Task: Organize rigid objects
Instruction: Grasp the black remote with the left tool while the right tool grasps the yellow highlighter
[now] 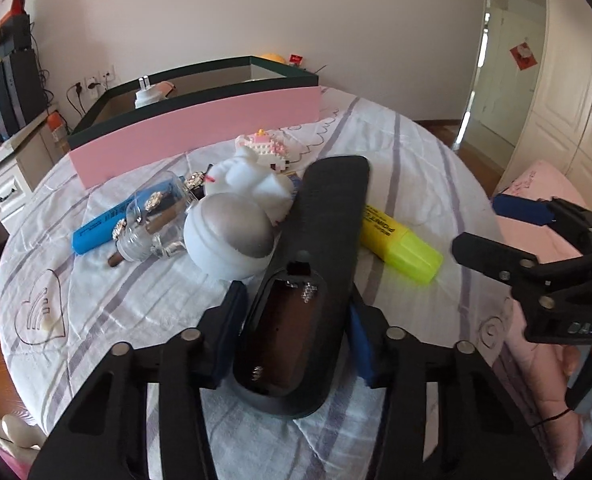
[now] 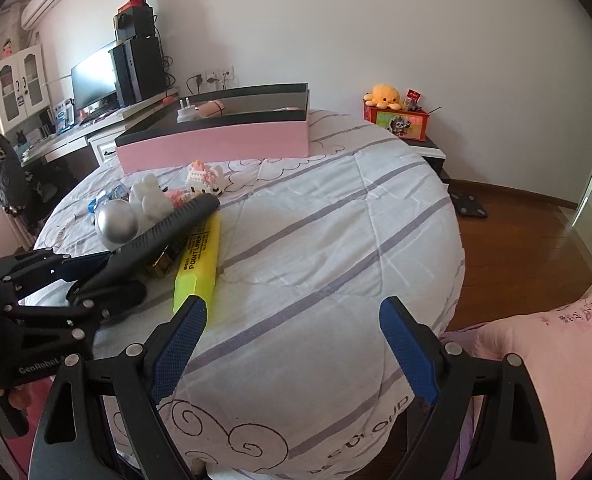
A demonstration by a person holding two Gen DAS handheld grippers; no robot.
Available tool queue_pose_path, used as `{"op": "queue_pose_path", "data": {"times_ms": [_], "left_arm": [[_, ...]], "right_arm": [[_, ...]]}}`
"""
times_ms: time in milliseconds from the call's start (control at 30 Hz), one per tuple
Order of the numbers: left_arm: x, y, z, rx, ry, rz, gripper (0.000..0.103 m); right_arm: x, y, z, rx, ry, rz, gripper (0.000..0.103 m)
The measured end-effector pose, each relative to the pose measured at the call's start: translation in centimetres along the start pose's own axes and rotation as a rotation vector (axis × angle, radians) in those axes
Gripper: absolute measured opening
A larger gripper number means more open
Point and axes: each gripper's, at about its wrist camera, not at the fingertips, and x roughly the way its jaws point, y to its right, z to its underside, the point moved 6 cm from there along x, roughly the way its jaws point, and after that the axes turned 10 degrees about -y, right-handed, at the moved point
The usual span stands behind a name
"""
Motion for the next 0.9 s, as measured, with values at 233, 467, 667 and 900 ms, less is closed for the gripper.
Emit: {"op": "queue_pose_path", "data": {"times_ms": [233,467,667,900], "left_arm": [[-1.9,-0.5,1.5,-0.049,0.014,0.020,0.042],[-1.6,-1.5,0.9,-0.101,0.017,0.063,0.041],[-0.6,-1.6,0.0,-0.108,0.008,0.074,0.042],[0.5,-1.2,-0.7,-0.100,-0.007,0.068,0.045]], "right_arm": [[0.3,-1.3,-0.3,-0.046,0.003,-0.027,0.090],[2.3,-3.5,-1.4,-0.112,-0.018,-0.048,0.090],[4.2,-3.9,-2.4,-0.138,-0.050,-0.036,0.068],[5.2,-4.4,-3.3,-0.186,-0.058,-0.022,0.061]]}}
